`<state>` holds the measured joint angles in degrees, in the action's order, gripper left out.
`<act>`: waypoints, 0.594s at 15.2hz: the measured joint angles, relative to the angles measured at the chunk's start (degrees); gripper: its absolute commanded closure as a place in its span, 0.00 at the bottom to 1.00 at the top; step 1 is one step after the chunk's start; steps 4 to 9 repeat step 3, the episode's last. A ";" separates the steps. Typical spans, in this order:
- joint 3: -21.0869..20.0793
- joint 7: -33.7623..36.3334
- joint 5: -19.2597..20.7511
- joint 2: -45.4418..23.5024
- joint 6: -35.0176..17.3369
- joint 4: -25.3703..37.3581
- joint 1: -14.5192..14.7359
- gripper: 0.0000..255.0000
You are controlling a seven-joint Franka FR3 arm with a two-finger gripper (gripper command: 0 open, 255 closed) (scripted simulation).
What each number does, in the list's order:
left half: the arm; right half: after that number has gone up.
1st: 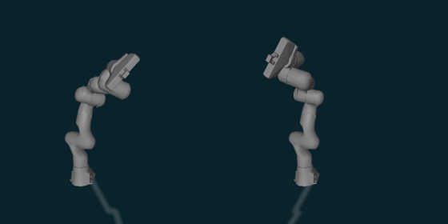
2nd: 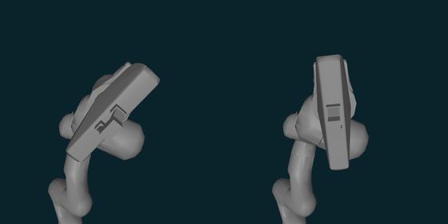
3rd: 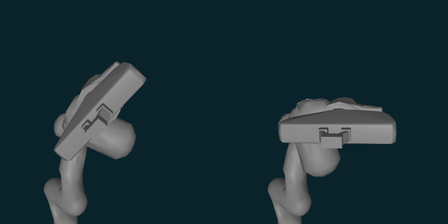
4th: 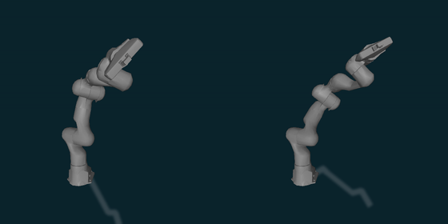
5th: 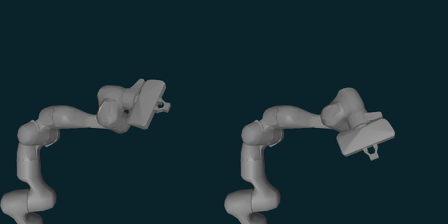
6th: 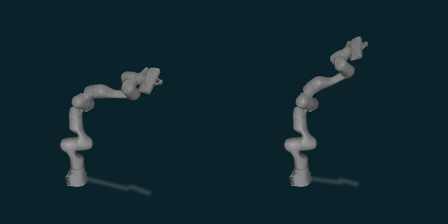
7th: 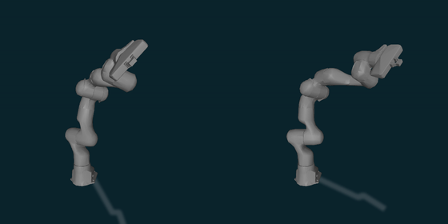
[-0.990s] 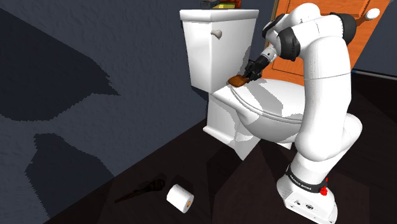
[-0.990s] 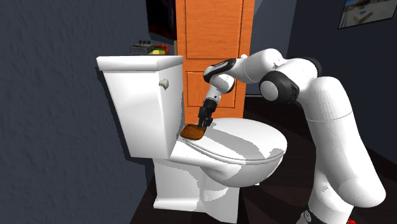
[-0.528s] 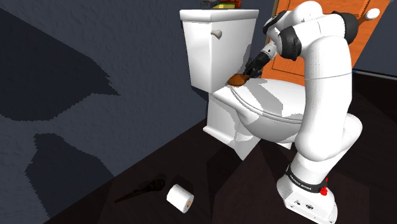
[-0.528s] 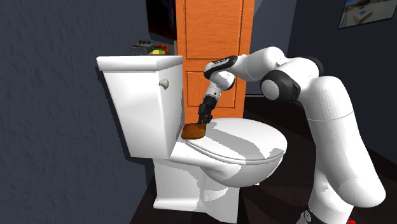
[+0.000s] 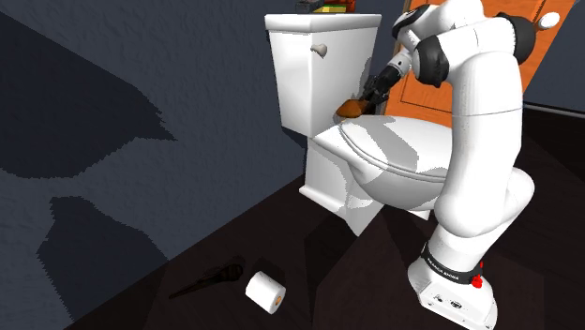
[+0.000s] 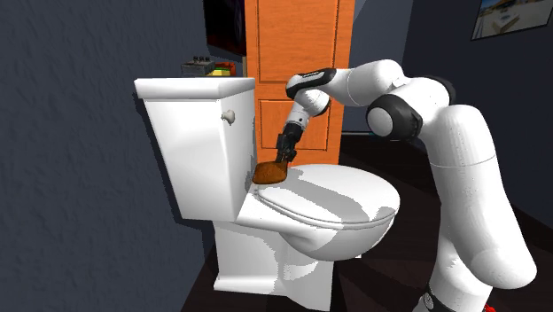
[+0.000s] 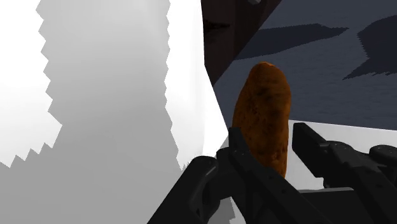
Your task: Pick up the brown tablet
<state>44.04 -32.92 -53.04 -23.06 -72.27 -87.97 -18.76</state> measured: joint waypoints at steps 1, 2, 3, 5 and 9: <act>0.02 0.50 -0.01 0.18 0.46 0.53 -0.06 1.00; 0.03 0.96 -0.08 0.25 0.95 1.16 -0.19 1.00; 0.06 1.19 -0.08 0.33 1.31 1.53 -0.31 1.00; 0.06 1.19 -0.08 0.33 1.31 1.53 -0.31 1.00; 0.06 1.19 -0.08 0.33 1.31 1.53 -0.31 1.00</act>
